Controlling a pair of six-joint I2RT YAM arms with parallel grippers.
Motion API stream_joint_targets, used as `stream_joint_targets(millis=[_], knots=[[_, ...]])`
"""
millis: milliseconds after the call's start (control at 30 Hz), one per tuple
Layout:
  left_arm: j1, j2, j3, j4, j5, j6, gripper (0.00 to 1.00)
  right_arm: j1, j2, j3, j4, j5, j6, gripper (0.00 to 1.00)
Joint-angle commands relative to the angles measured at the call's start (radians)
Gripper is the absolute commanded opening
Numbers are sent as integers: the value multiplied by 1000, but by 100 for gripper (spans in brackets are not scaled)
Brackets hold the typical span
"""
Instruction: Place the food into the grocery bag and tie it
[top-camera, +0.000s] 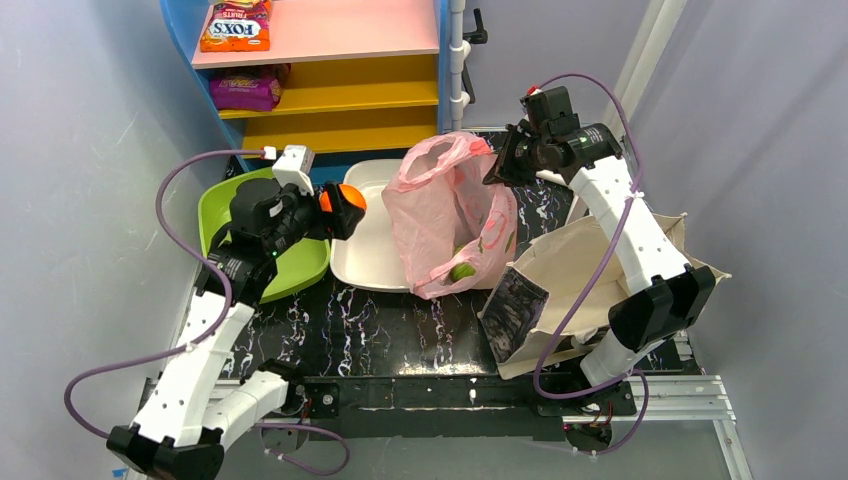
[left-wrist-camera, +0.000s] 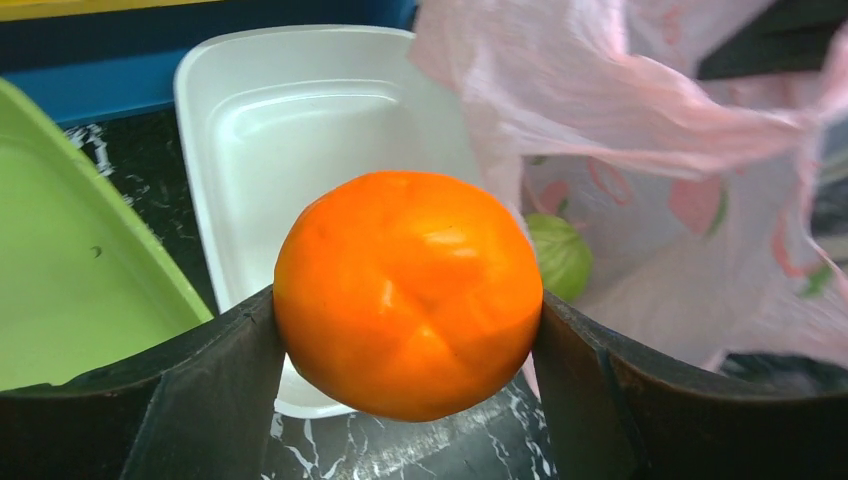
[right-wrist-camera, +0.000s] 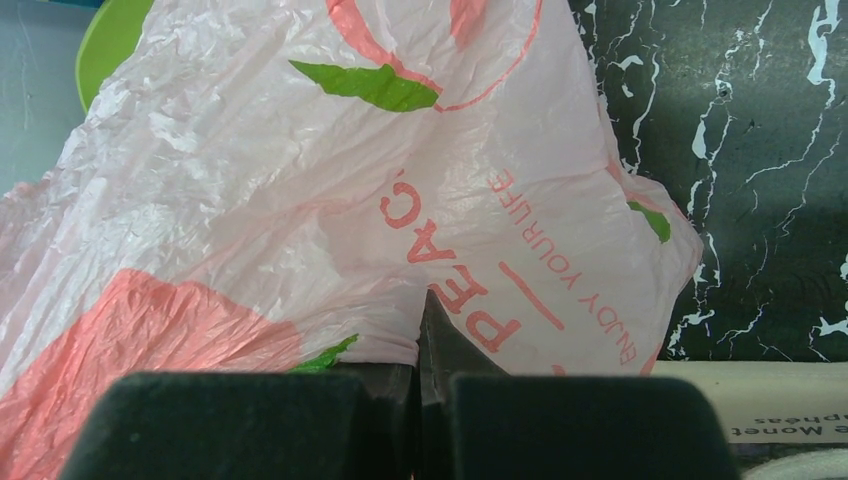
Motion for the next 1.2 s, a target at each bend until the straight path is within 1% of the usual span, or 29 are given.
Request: stream_joint_targets(millis=[0,100,167,333,400,600,767,967,1167], knots=[[-14,-71,-13,-22,175,51,0,-12,-10,59,-6,47,54,1],[-31,-91,-16,9,260,61,0,-11,10,87,-17,37,60,1],[-71,-97,-20,30,283,73,0,-11,21,104,-22,32,60,1],[-185,-72,-8,58,309,113,0,-11,30,115,-26,23,60,1],[-226,-54,-3,75,295,119,0,-9,32,113,-25,19,60,1],[-279,-5,-1,173,291,95,0,-9,32,101,-25,11,55,1],[-311,51,4,263,254,87,0,-9,32,82,-9,-10,54,1],[-332,162,5,373,207,95,0,-9,33,77,-7,-32,49,1],[-336,283,34,468,77,53,0,-9,19,67,0,-24,40,1]])
